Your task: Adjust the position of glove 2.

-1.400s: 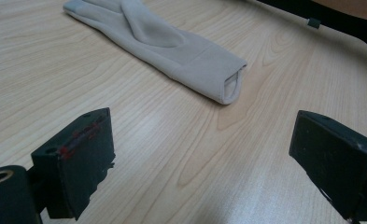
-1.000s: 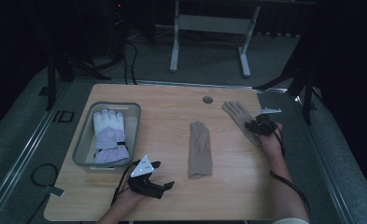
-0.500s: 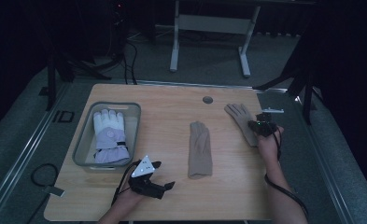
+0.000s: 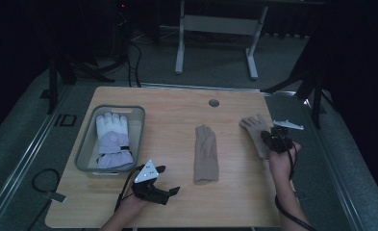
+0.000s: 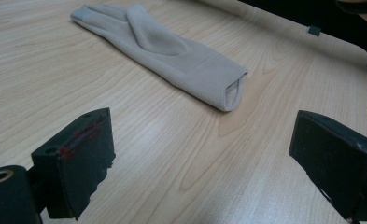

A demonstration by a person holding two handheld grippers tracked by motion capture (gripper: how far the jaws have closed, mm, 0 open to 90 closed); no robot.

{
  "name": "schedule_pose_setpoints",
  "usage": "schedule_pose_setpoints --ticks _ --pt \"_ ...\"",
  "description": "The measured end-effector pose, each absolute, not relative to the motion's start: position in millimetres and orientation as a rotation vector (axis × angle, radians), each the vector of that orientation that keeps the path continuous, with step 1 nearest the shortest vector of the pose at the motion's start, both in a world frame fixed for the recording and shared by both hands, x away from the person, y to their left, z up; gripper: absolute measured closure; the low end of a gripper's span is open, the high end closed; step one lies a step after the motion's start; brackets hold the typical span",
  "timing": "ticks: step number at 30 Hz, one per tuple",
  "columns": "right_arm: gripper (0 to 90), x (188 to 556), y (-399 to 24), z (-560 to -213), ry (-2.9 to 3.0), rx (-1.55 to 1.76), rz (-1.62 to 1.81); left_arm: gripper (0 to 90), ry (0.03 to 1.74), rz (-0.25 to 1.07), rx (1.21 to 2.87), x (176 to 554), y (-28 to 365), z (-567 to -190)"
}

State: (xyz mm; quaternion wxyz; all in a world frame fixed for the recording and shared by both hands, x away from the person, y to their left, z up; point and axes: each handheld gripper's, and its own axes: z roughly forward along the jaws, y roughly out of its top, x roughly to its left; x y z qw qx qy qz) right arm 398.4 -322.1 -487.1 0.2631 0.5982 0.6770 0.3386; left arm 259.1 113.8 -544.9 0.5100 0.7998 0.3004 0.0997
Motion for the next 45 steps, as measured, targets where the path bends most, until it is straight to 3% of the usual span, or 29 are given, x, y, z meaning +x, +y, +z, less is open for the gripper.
schedule_pose_setpoints --ticks 10,21,45 --pt "84.9 347.9 -315.7 -509.2 1.844 1.702 0.919 6.7 0.719 0.242 1.922 258.7 113.5 -543.3" --pt "82.8 340.5 -308.9 -542.8 1.906 1.707 0.851 6.7 0.709 0.239 1.929 258.0 111.6 -543.9" --pt "49.4 351.7 -343.5 -526.4 2.149 1.320 1.099 6.7 0.695 0.240 1.935 257.1 111.0 -543.8"
